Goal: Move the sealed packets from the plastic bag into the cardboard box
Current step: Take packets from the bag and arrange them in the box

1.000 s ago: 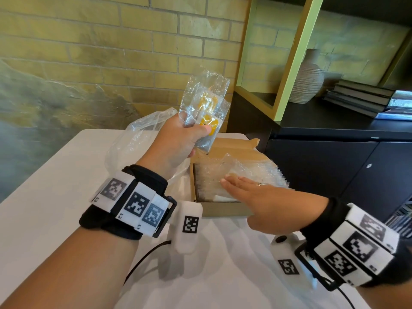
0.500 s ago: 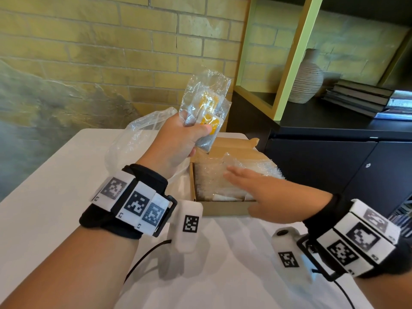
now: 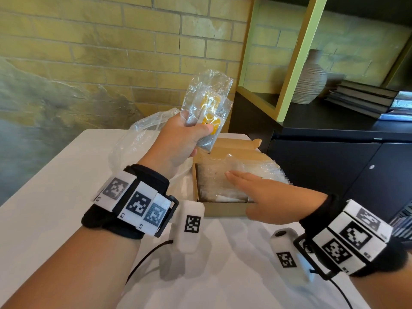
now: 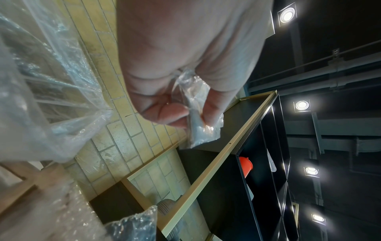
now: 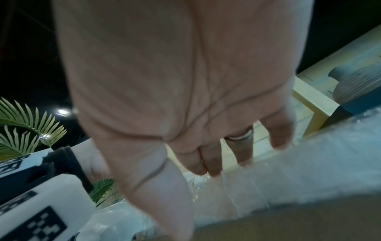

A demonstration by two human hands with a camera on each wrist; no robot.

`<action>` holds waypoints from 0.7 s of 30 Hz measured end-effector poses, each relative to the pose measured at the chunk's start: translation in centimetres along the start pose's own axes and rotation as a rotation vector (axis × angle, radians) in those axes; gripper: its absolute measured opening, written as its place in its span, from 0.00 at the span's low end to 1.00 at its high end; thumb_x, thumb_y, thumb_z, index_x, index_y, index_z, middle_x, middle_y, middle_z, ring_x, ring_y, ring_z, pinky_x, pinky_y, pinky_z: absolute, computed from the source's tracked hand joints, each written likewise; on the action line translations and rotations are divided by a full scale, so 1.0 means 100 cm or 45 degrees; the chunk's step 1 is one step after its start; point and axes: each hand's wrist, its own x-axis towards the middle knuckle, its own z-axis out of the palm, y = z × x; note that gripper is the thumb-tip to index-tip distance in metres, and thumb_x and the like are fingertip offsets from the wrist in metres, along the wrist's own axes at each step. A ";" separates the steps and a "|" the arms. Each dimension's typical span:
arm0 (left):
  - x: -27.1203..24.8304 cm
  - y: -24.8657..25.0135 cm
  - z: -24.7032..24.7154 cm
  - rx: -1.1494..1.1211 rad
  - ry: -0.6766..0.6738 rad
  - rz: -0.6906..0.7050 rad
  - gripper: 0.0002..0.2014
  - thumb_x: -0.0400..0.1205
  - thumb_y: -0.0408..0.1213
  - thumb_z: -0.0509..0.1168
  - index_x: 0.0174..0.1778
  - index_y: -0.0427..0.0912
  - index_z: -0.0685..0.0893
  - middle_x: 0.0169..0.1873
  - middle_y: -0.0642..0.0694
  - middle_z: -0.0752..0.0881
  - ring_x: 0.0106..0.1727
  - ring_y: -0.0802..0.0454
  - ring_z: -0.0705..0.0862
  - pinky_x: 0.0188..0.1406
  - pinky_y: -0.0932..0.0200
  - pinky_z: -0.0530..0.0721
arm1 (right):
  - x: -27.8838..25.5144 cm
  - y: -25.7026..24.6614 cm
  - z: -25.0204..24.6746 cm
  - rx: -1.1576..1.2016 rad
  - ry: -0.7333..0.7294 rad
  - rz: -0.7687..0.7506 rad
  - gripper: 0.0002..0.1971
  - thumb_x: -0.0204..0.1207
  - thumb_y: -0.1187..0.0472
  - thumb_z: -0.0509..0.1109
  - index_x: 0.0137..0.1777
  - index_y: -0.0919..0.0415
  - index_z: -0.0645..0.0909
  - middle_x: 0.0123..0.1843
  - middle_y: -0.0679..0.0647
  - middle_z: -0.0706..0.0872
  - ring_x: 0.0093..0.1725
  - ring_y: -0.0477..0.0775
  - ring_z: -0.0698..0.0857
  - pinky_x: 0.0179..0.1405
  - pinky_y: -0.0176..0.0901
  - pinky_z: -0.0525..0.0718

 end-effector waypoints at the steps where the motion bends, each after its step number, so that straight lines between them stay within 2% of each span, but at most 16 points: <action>1: 0.000 0.000 0.000 -0.003 0.002 -0.001 0.29 0.79 0.38 0.67 0.77 0.41 0.68 0.48 0.49 0.83 0.43 0.56 0.78 0.23 0.69 0.74 | 0.000 0.000 0.000 -0.017 -0.035 0.004 0.41 0.79 0.64 0.61 0.82 0.46 0.36 0.84 0.40 0.39 0.84 0.48 0.44 0.81 0.46 0.49; 4: 0.000 0.000 0.000 -0.001 -0.007 0.002 0.28 0.79 0.37 0.67 0.76 0.41 0.69 0.45 0.51 0.83 0.41 0.57 0.78 0.23 0.69 0.74 | -0.001 0.002 -0.002 -0.021 -0.012 0.003 0.41 0.79 0.63 0.61 0.82 0.45 0.38 0.84 0.39 0.40 0.84 0.49 0.45 0.83 0.49 0.50; 8: 0.000 0.001 -0.001 0.006 -0.010 0.008 0.26 0.79 0.38 0.67 0.75 0.43 0.71 0.46 0.50 0.84 0.43 0.55 0.78 0.24 0.69 0.74 | 0.001 0.004 -0.009 0.082 0.259 0.041 0.43 0.79 0.60 0.65 0.83 0.49 0.36 0.84 0.44 0.36 0.84 0.51 0.47 0.80 0.45 0.55; 10: -0.001 0.001 -0.001 0.012 -0.013 0.014 0.25 0.79 0.38 0.67 0.73 0.43 0.73 0.46 0.50 0.84 0.43 0.55 0.78 0.24 0.68 0.74 | 0.005 0.006 -0.012 0.134 0.348 0.074 0.41 0.80 0.56 0.65 0.83 0.55 0.40 0.85 0.50 0.39 0.83 0.53 0.50 0.78 0.44 0.57; 11: -0.001 0.001 0.000 0.011 -0.014 0.014 0.24 0.79 0.38 0.66 0.73 0.43 0.73 0.46 0.50 0.83 0.42 0.55 0.78 0.24 0.68 0.74 | 0.006 0.007 -0.013 0.141 0.336 0.076 0.39 0.80 0.53 0.64 0.83 0.57 0.43 0.85 0.51 0.45 0.82 0.53 0.53 0.77 0.45 0.59; 13: -0.001 0.001 0.000 0.011 -0.021 0.019 0.23 0.79 0.37 0.66 0.72 0.43 0.75 0.45 0.49 0.83 0.42 0.55 0.77 0.24 0.69 0.73 | 0.009 0.008 -0.012 0.094 0.185 0.063 0.38 0.80 0.47 0.62 0.83 0.57 0.47 0.84 0.52 0.52 0.81 0.53 0.57 0.77 0.46 0.60; 15: -0.003 0.002 0.001 0.011 -0.028 0.024 0.22 0.79 0.37 0.66 0.71 0.44 0.75 0.45 0.50 0.83 0.43 0.55 0.78 0.24 0.69 0.73 | 0.010 0.007 -0.008 0.024 0.023 0.051 0.41 0.80 0.42 0.59 0.83 0.57 0.40 0.85 0.51 0.44 0.83 0.53 0.49 0.80 0.47 0.53; 16: -0.002 0.002 0.001 0.008 -0.027 0.022 0.23 0.79 0.37 0.66 0.72 0.45 0.75 0.45 0.50 0.83 0.43 0.55 0.78 0.24 0.69 0.73 | 0.010 0.007 -0.006 0.015 0.014 0.046 0.42 0.79 0.41 0.58 0.83 0.56 0.37 0.85 0.50 0.41 0.84 0.53 0.45 0.81 0.47 0.50; 19: -0.002 0.002 0.000 0.000 -0.029 0.018 0.25 0.79 0.38 0.67 0.73 0.44 0.73 0.46 0.50 0.84 0.44 0.55 0.79 0.25 0.68 0.74 | 0.011 0.004 -0.005 0.051 0.096 0.044 0.44 0.78 0.40 0.59 0.82 0.54 0.34 0.85 0.49 0.39 0.84 0.52 0.44 0.81 0.48 0.50; 21: -0.002 0.002 0.000 0.014 -0.035 0.017 0.24 0.79 0.38 0.66 0.72 0.44 0.74 0.46 0.50 0.84 0.45 0.55 0.79 0.25 0.68 0.75 | 0.013 0.004 -0.003 -0.011 0.025 0.031 0.44 0.78 0.40 0.60 0.83 0.53 0.35 0.85 0.47 0.40 0.84 0.51 0.45 0.82 0.50 0.50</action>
